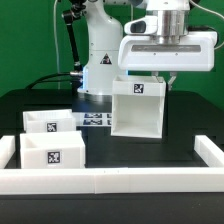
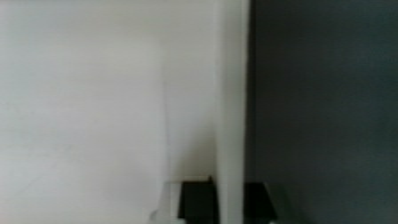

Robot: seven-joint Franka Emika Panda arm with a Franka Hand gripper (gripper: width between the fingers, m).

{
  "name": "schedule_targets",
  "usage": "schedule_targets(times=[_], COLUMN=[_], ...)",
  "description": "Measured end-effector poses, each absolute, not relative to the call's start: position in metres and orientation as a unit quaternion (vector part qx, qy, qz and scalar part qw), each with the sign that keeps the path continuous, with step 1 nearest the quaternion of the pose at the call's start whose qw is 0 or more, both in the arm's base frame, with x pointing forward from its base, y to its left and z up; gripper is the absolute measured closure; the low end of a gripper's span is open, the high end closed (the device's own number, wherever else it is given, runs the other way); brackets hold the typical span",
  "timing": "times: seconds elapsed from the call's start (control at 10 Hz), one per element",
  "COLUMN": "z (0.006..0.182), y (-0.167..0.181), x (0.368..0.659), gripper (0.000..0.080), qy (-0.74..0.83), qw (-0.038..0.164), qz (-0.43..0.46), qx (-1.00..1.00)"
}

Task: Assemble drawer

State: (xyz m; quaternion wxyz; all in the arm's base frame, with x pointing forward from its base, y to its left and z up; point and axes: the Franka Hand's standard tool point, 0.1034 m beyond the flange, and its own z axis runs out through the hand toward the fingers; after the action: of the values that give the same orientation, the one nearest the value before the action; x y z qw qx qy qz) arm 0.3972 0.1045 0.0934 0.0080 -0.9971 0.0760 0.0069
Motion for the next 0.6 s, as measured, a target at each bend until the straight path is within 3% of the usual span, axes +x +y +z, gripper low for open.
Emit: schedule_targets(times=[0.6], z=[0.095], y=[0.096], x=[0.470], gripper=[0.0762], qy=[0.029], qw=[0.024], qz=[-0.029], qx=[-0.999])
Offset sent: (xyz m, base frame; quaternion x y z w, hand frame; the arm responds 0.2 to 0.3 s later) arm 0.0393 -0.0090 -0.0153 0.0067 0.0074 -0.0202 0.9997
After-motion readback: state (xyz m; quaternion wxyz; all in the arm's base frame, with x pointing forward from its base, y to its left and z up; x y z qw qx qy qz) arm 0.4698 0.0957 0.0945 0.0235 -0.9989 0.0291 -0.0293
